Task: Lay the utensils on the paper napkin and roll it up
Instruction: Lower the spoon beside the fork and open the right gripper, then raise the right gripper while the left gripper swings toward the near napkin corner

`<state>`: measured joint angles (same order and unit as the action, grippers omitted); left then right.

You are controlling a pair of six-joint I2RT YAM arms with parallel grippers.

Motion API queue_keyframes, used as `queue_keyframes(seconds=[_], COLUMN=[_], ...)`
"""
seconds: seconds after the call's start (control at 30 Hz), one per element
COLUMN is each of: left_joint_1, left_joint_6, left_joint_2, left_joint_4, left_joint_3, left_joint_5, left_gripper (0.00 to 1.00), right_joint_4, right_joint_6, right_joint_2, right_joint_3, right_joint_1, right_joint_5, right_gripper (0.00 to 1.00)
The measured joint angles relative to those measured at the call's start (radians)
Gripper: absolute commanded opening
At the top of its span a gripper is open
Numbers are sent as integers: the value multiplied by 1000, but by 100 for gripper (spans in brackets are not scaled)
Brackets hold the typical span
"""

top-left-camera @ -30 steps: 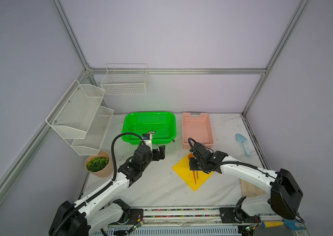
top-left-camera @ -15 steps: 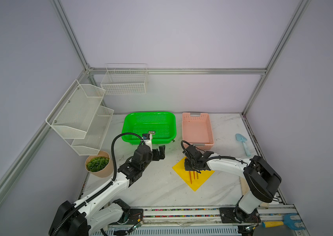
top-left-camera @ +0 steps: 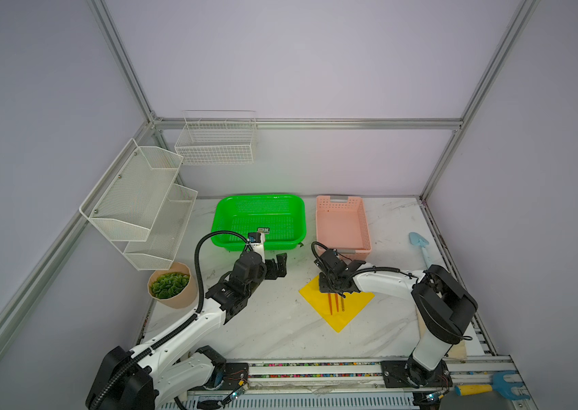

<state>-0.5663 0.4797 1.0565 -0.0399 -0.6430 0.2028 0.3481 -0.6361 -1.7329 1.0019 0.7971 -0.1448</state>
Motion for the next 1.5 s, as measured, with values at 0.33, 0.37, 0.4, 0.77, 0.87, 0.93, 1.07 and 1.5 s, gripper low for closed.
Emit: queue_keyframes(seconds=[0.33,0.37,0.4,0.77,0.87,0.93,1.07,1.5], left_joint_1=[0,0,0,0,0,0,0,0], left_joint_6=[0,0,0,0,0,0,0,0], left_joint_2=[10,11,12,13,13,13,13,13], left_joint_4=[0,0,0,0,0,0,0,0], left_joint_3=[0,0,0,0,0,0,0,0], left_joint_5=[2,2,2,2,2,2,2,1], left_gripper=[100,100,100,100,100,100,100,100], right_joint_4=[-1,-1,-1,-1,-2,-2,-1,24], right_joint_6=[15,16,17,20,20,20,15,17], right_joint_2=[-1,-1,-1,-1,-3,-5,-5,54], right_joint_3=[0,0,0,0,0,0,0,0], right_joint_1=[-13,-15,-17,-24,-24,-24,-24,-24], right_joint_5=[-17,-17,-18,-24,-24,-24,-27,-35], right_gripper=[0,0,0,2,8,11,22,31])
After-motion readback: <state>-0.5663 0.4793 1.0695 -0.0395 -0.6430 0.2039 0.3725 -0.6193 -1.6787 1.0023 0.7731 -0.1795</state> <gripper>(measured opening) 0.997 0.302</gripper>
